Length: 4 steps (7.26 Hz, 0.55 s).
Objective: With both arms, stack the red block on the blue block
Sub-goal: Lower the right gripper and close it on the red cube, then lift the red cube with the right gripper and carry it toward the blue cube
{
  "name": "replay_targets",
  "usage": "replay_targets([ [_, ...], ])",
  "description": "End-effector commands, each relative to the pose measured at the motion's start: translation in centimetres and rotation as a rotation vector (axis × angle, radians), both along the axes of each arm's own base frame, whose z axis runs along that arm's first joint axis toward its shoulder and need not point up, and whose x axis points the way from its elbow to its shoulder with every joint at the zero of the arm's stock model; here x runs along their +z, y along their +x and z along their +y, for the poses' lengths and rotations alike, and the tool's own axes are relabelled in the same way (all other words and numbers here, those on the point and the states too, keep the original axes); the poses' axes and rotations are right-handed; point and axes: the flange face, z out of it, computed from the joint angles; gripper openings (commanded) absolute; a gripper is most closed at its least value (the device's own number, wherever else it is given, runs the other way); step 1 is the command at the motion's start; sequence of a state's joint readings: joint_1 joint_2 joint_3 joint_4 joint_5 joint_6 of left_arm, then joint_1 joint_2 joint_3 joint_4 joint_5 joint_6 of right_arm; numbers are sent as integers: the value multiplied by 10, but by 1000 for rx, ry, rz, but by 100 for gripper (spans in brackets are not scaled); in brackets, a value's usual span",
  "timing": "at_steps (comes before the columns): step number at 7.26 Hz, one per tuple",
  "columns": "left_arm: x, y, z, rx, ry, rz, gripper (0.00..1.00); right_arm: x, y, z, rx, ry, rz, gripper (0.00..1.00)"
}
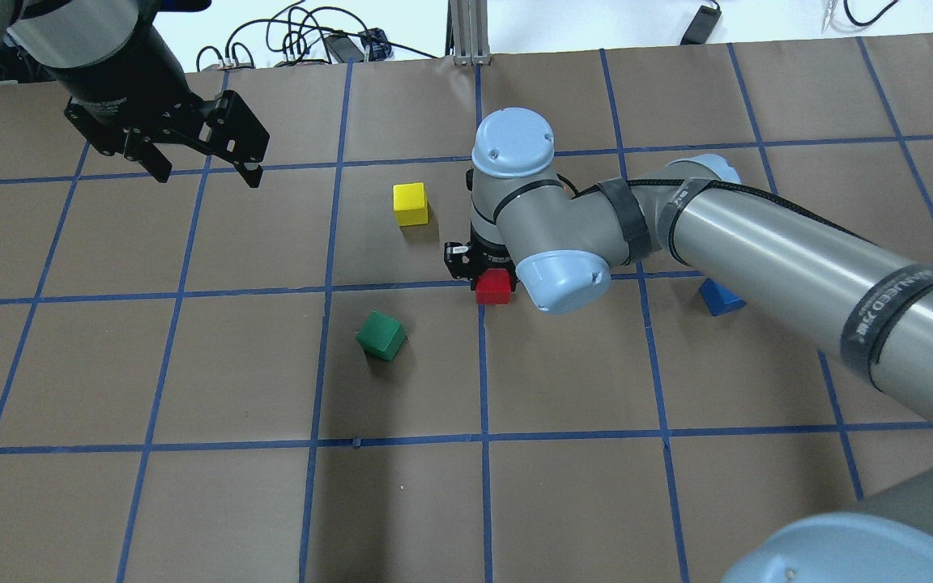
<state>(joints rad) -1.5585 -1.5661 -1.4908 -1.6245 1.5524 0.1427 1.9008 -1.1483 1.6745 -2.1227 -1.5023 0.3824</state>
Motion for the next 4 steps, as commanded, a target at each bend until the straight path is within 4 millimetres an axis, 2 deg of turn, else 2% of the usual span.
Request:
replay_targets([
  [1, 1, 0, 1, 0, -1, 0, 100, 66, -36, -35, -59, 41, 12, 0],
  [3, 0, 0, 0, 0, -1, 2, 100, 93, -104, -49, -142, 104, 27, 0],
  [4, 0, 0, 0, 0, 0, 2, 100, 93, -141, -53, -90, 142, 34, 0],
])
